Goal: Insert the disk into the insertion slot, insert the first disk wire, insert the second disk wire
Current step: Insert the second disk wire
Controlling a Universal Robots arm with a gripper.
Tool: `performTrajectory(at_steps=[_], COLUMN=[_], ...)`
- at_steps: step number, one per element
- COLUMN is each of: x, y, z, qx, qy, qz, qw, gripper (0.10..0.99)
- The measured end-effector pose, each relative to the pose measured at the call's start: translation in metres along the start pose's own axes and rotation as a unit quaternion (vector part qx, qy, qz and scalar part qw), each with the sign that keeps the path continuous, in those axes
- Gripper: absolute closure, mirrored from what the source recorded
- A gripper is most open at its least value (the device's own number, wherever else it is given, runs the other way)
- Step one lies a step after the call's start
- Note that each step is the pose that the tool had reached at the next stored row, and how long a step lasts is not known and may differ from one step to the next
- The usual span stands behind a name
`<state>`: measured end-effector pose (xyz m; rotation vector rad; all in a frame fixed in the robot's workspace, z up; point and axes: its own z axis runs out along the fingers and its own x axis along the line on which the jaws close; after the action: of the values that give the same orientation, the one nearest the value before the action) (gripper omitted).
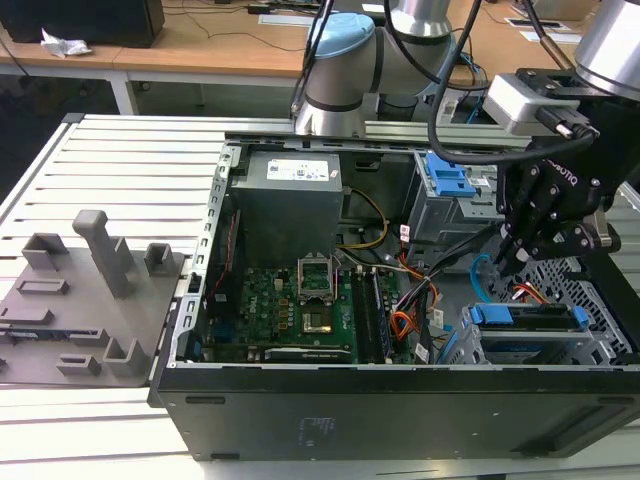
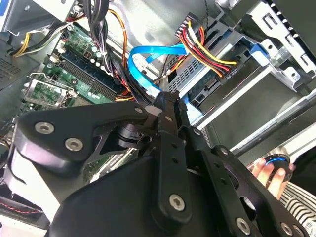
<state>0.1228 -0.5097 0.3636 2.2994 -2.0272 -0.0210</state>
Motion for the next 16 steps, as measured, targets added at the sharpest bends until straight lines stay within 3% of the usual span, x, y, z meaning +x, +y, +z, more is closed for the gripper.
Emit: performTrajectory(at_steps=[3,7,10,12,16], x=[0.0077,0.0274,0.0280,0.0282,0.0298], y=[0.0010,0.0033,0.0031,0.0011,-0.0126], z=[0.0005,0.0029,0.0074,0.0084,0.0104], qx=[0.0000,0.0000,-0.0015,-0.0018,-0.0023], qy=[0.0000,0.0000,-0.0024,-0.0029,-0.0033], qz=[0.000,0.001,0.037,0.046,0.050], qw=[1.0000,1.0000,0.9993,0.9990,0.9988], gripper=[0.925,0.925,0.925,0.925,0.925])
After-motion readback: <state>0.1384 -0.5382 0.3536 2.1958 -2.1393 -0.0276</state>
